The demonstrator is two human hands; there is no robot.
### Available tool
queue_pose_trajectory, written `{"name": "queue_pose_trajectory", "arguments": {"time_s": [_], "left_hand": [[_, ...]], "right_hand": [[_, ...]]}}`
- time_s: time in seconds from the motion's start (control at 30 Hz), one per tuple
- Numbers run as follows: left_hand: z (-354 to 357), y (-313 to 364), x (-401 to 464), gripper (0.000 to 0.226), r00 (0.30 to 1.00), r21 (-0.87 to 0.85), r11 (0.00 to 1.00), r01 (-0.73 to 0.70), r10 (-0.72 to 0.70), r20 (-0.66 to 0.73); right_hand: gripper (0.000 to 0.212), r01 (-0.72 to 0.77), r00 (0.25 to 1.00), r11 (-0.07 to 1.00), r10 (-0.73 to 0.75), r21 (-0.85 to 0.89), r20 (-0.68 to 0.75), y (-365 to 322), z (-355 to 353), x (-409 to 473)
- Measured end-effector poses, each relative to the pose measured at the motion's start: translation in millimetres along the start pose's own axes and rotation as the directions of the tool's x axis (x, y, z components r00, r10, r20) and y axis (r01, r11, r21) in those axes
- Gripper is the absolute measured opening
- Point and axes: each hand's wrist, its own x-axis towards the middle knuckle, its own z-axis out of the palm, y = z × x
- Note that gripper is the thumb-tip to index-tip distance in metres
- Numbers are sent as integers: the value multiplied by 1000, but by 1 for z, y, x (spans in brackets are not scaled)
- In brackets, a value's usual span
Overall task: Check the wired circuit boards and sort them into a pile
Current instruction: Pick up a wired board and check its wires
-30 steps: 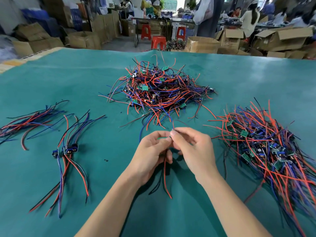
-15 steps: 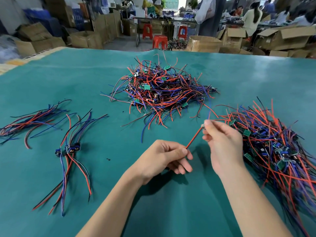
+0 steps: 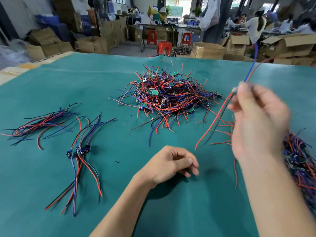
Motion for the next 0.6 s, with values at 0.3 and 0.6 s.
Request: {"name": "queue_pose_trajectory", "arguments": {"time_s": [0.3, 0.6], "left_hand": [[-1, -9, 0, 22, 983, 106, 994, 31, -11, -182], [-1, -6, -1, 25, 990, 173, 985, -22, 46, -136]], "right_hand": [[12, -358, 786, 927, 364, -114, 499, 17, 126, -56], [11, 365, 488, 655, 470, -661, 735, 99, 165, -57]]}}
